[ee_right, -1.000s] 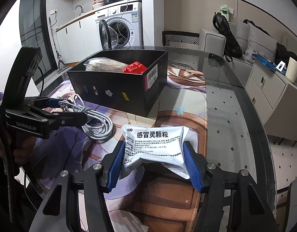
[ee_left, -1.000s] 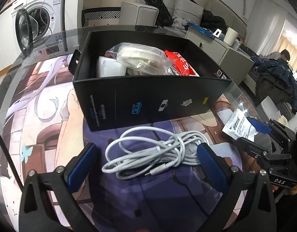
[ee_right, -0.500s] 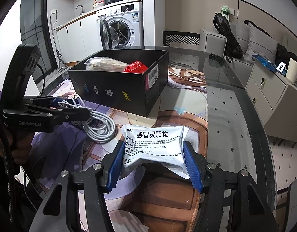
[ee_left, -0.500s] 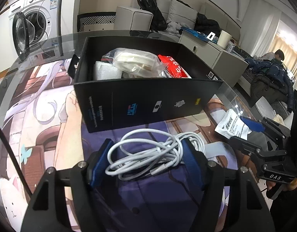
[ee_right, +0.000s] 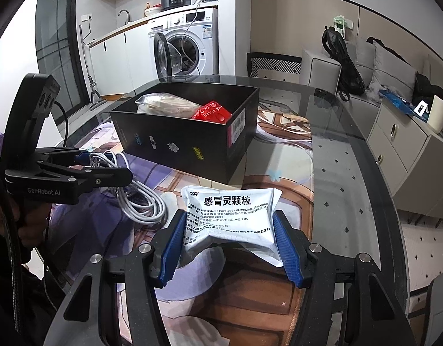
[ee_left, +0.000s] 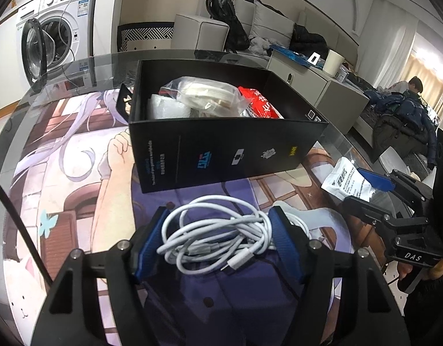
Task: Organize soft objects
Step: 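Carry the cable over the box with the left tool while the right tool carries the sachet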
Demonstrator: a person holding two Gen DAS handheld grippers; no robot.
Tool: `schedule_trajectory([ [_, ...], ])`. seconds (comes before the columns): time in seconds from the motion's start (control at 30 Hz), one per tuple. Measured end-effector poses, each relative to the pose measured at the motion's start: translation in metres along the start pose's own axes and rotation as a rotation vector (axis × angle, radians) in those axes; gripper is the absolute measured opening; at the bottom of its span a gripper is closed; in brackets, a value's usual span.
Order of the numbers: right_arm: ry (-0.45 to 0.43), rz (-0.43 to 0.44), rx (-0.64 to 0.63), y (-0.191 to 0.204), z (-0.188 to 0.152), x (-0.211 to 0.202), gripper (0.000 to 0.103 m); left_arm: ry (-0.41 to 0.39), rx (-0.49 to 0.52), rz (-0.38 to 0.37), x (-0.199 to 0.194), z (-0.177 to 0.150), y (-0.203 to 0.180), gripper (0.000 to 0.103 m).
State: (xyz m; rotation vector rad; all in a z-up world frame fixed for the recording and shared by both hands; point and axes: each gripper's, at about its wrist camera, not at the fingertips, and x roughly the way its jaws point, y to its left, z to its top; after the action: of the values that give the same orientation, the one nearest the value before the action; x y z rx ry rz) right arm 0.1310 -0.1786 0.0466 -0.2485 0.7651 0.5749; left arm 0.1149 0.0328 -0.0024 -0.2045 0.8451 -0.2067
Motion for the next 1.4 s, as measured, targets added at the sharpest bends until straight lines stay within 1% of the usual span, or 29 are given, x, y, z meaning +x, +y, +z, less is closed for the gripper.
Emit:
schedule_trajectory([
  [0.3,-0.013,-0.001,-0.005,0.002,0.002,-0.004,0.060,-0.007,-0.012,0.006,-0.008,0.000,0.008,0.070],
  [0.43,-0.014,-0.001,-0.005,0.001,0.002,-0.005,0.060,-0.001,-0.046,0.016,-0.012,-0.004,0.018,0.070],
  [0.63,-0.022,-0.002,0.000,0.000,0.002,-0.006,0.060,-0.025,-0.060,0.016,-0.023,-0.003,0.024,0.070],
  [0.83,-0.046,0.001,-0.009,0.002,0.005,-0.013,0.060,-0.071,-0.071,-0.004,-0.040,0.001,0.026,0.070],
  [1.13,-0.110,0.012,-0.034,0.009,0.025,-0.028,0.060,-0.143,-0.077,-0.028,-0.061,0.021,0.026,0.070],
  [1.4,-0.138,0.023,-0.074,0.020,0.042,-0.028,0.060,-0.210,-0.072,-0.022,-0.066,0.054,0.024,0.070],
])
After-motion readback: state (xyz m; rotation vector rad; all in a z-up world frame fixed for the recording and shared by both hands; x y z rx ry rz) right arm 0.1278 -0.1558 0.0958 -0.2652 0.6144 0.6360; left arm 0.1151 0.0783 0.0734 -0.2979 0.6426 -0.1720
